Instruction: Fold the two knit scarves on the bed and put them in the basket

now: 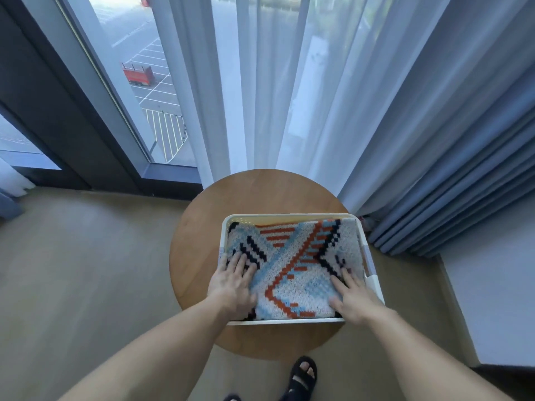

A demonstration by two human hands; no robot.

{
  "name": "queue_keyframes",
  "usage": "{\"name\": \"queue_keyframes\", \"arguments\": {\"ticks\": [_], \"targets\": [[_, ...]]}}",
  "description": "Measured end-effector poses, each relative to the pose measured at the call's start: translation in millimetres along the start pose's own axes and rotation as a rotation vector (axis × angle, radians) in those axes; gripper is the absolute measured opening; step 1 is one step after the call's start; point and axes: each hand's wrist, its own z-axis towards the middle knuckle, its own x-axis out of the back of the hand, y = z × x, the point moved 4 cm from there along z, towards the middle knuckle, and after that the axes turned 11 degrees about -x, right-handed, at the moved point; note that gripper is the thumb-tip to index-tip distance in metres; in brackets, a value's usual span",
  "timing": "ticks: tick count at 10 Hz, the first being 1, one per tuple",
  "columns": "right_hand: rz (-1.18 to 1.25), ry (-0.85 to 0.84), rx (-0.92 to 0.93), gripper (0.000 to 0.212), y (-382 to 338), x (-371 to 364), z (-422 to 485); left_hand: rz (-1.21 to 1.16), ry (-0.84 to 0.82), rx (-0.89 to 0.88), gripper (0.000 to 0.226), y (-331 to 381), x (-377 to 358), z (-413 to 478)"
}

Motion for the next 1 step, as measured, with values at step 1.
{"name": "queue_keyframes", "arguments": {"ticks": [1], "targets": [[0.117, 0.011, -0.019, 0.064, 4.5, 9.3, -30.2, 0.050, 0.008, 0.012, 0.071, -16.9, 7.2, -28.9]]}}
